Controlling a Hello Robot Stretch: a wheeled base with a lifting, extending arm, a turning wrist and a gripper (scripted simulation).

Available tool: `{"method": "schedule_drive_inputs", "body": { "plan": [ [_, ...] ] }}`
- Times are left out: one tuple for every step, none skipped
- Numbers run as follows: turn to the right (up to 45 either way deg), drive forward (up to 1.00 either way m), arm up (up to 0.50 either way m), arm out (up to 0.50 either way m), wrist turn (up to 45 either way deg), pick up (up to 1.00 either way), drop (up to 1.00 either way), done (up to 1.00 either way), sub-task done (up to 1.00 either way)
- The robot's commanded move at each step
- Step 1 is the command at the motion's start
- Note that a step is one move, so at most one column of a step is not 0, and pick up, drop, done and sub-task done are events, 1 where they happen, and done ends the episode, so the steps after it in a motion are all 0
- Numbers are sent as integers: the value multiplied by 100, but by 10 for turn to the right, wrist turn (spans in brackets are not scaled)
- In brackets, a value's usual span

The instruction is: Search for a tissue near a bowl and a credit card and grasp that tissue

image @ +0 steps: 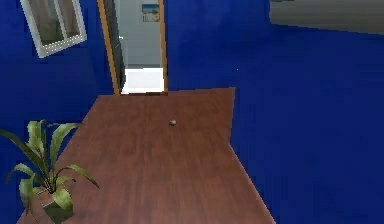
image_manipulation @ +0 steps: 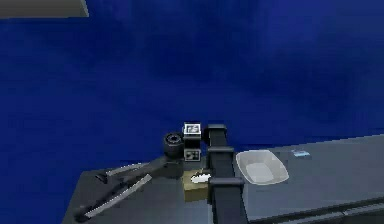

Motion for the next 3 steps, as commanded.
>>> {"method": "schedule_drive_inputs", "body": {
  "plan": [
    [0, 0, 0, 0, 450, 0, 0, 0, 0],
    [0, 0, 0, 0, 420, 0, 0, 0, 0],
    [0, 0, -30, 0, 0, 0, 0, 0, 0]
  ]
}}
